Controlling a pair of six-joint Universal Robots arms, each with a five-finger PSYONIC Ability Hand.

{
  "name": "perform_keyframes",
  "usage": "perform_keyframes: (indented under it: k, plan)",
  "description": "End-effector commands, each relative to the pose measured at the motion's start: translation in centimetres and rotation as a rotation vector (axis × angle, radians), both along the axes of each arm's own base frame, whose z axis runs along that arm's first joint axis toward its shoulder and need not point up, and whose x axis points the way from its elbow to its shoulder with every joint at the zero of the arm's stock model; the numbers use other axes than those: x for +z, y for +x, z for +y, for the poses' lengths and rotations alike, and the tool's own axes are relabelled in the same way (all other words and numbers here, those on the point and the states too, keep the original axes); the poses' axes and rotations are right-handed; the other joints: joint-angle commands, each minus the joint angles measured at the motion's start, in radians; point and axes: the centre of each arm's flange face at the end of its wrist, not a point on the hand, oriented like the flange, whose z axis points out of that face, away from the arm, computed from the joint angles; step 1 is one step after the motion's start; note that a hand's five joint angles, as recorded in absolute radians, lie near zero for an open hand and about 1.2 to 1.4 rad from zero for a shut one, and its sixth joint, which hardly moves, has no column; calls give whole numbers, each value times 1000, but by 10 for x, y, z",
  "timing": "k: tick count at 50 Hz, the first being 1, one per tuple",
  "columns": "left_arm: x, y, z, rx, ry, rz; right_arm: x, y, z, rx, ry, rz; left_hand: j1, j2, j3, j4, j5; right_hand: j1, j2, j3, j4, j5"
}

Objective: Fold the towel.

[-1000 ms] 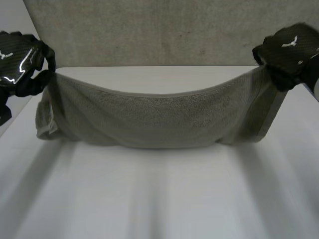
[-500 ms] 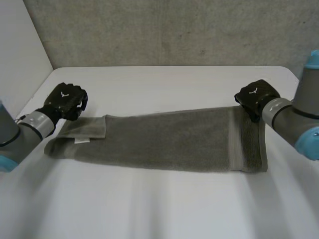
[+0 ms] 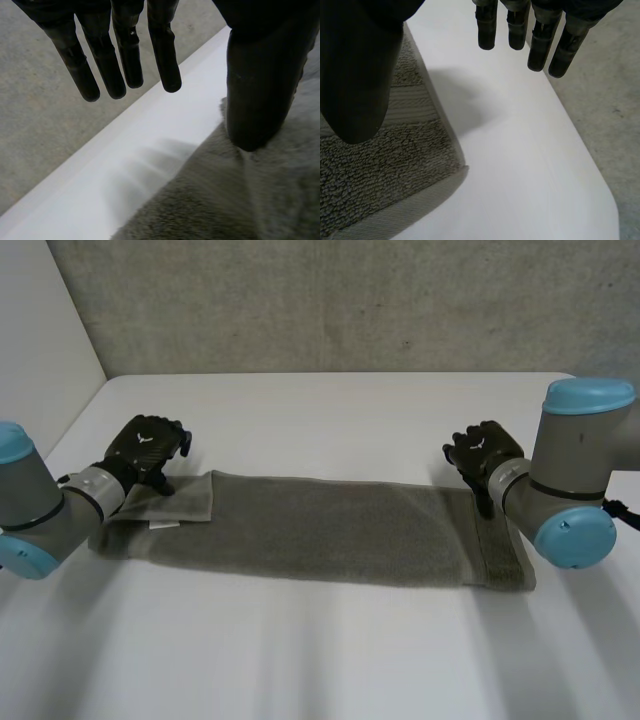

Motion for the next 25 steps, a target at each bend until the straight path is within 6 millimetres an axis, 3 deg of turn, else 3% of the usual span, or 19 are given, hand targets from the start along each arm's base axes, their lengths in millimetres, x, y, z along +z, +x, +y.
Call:
perform_keyframes:
  k: [1,7,9,16,25]
  plan:
    - [19,0,34,-19,64,3,38,-8,6,-43,-40,-84,-27,-46,-54,-53,-11,-69,-72,-73,-81,-61]
    - [20,-4,57,-75,90,9,74,-18,22,-77,-51,-209,-22,-40,-48,-47,-5,-69,-72,-73,-81,-61]
    - [17,-4,58,-75,99,9,76,-22,29,-84,-36,-224,-21,-40,-48,-47,-5,-69,-72,-73,-81,-61]
    - [2,-4,53,-68,105,7,52,-29,72,-41,95,-214,-10,-28,-36,-35,7,-69,-72,-73,-81,-61]
    - [-11,1,31,-8,48,-2,27,-35,103,-14,164,-212,2,-17,-25,-23,19,-69,-72,-73,-81,-61]
